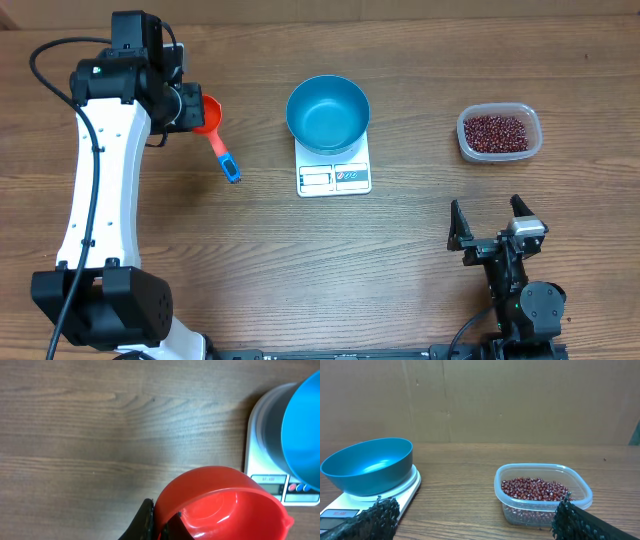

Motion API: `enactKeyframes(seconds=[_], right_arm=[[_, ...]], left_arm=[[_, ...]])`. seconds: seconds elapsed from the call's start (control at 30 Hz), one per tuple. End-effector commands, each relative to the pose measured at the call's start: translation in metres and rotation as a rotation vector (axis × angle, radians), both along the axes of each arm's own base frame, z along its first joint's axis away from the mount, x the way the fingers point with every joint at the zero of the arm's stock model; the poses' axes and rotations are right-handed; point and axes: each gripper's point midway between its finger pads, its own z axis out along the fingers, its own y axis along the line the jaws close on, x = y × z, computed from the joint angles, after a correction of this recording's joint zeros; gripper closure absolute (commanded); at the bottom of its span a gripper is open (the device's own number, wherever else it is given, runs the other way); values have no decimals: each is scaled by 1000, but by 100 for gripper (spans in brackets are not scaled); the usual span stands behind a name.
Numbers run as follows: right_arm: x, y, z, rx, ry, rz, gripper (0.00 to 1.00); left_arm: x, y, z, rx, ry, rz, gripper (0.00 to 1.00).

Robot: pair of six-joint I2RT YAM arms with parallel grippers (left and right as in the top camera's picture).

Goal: Scoop item into bowl and weigh 150g on scale
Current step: 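Lift the red cup with the left gripper toward the blue bowl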

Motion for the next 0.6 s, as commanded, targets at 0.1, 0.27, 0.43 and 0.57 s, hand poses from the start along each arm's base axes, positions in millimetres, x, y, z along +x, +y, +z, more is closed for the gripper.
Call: enactKeyframes(seconds=[0.1,0.27,0.43,0.57], right_arm=[[0,2,-2,-1,-5,7,0],[0,2,-2,-1,-5,7,0],[0,2,-2,-1,-5,7,0],[0,2,-2,-1,-5,7,0]], left_arm=[[-7,-3,17,-31,-20,38,96],[-9,-3,17,-91,-8,189,96],[-9,-3,17,-127,-5,280,96],[-9,-4,16,-128,-3,283,96]])
